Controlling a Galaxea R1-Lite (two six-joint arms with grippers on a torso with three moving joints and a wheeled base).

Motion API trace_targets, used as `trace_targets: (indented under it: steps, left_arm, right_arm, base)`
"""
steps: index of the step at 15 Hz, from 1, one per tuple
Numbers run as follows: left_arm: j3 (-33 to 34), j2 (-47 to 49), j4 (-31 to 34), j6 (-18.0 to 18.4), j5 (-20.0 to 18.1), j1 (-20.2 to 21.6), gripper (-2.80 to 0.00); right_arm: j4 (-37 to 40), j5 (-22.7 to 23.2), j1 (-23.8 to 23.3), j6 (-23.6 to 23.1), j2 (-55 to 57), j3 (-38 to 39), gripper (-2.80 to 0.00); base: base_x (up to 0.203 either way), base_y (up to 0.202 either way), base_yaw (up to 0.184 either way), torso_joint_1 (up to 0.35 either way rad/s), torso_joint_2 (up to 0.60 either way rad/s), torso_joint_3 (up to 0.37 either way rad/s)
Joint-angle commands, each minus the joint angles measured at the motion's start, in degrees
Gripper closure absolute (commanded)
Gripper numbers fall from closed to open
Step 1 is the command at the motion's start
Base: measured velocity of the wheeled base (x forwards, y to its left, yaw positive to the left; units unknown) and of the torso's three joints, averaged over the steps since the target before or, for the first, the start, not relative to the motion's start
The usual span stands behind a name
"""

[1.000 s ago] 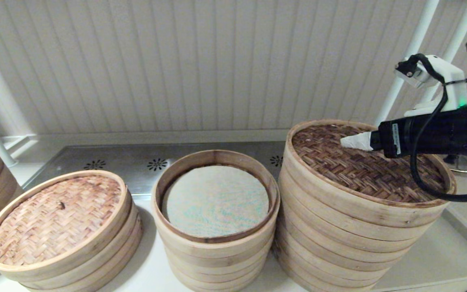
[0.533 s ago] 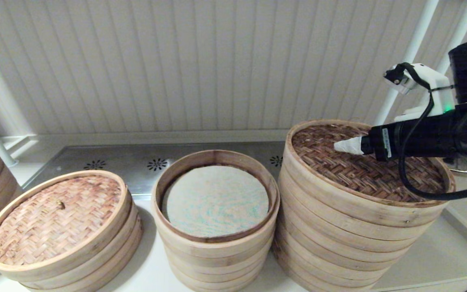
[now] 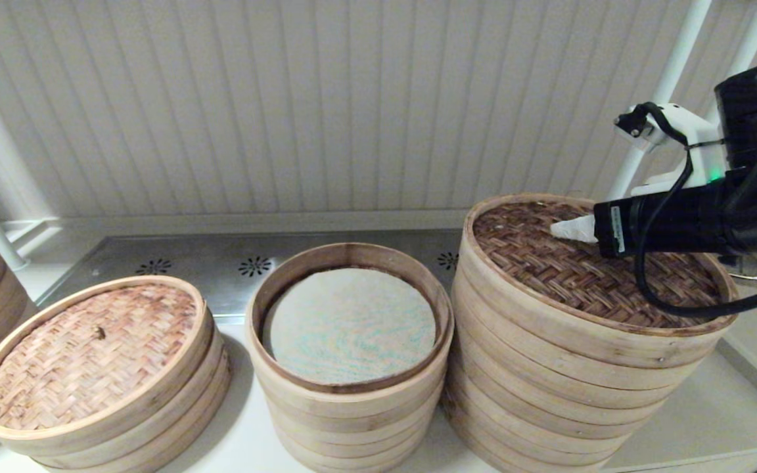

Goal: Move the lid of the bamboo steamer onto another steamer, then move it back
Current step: Pick up the steamer

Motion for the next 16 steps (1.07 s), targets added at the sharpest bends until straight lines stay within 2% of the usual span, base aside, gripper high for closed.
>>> trace_targets:
  steps: [1, 16]
  left_arm:
    - [0.0, 0.0, 0.0, 0.0, 0.0, 0.0, 0.00]
    - [0.0, 0.0, 0.0, 0.0, 0.0, 0.0, 0.00]
  right_arm:
    - [0.1, 0.0, 0.0, -0.1, 0.0, 0.0, 0.00]
    - [-0.3, 0.3, -0.1, 0.2, -2.0, -1.8, 0.00]
  base:
    - [0.000, 0.000, 0.000, 0.000, 0.00, 0.000]
    - [0.000, 0.000, 0.000, 0.000, 0.00, 0.000]
